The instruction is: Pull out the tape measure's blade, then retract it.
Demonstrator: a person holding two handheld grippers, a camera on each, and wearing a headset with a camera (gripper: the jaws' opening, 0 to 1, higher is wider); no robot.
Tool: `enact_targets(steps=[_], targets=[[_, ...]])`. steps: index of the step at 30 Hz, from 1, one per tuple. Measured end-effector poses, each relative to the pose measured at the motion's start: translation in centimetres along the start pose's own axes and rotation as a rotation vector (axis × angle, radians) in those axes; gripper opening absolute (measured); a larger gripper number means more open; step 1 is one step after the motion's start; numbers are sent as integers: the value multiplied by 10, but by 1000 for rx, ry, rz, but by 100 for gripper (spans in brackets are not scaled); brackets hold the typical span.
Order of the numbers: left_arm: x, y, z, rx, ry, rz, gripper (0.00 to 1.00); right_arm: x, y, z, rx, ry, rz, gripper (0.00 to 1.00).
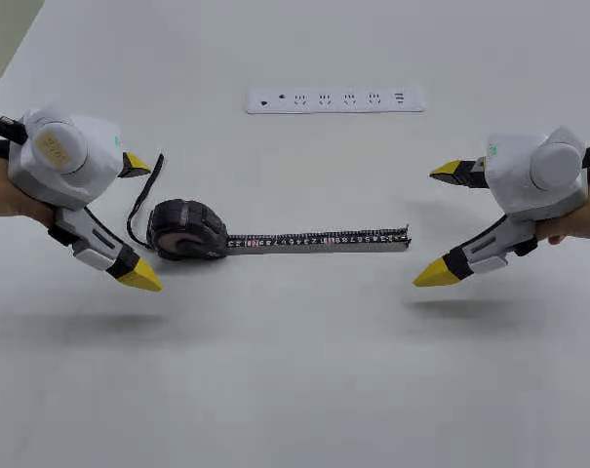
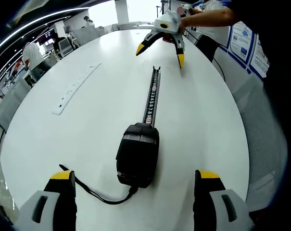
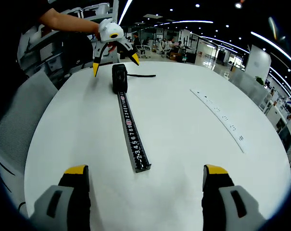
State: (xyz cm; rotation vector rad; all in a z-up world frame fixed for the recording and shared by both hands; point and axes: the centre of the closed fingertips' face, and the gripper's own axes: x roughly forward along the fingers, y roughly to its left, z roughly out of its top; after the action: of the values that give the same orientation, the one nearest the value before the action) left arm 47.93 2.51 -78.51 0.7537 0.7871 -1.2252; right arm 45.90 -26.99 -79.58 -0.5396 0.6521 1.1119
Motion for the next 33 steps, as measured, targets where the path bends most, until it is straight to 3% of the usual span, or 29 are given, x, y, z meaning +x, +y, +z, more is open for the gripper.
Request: enact_targets(steps=[10, 16, 20, 22, 27, 33], targets=[[-11, -2, 2, -61, -72, 37, 100, -11, 5, 1, 23, -16, -32, 100], [-19, -6, 6, -114, -140, 71, 100, -18, 9, 1, 50, -40, -59, 100], [-25, -7, 7, -123, -187, 119, 100, -23, 13, 4, 71, -66, -80, 100], [-28, -10, 9, -143, -221, 132, 100, -25, 16, 5, 76, -71, -89, 100], [-34, -19, 8, -169, -260, 168, 100, -28, 21, 5, 98, -95, -118, 100], [-40, -28, 11, -243, -337, 231, 100, -31, 30, 7, 137, -125, -157, 100]])
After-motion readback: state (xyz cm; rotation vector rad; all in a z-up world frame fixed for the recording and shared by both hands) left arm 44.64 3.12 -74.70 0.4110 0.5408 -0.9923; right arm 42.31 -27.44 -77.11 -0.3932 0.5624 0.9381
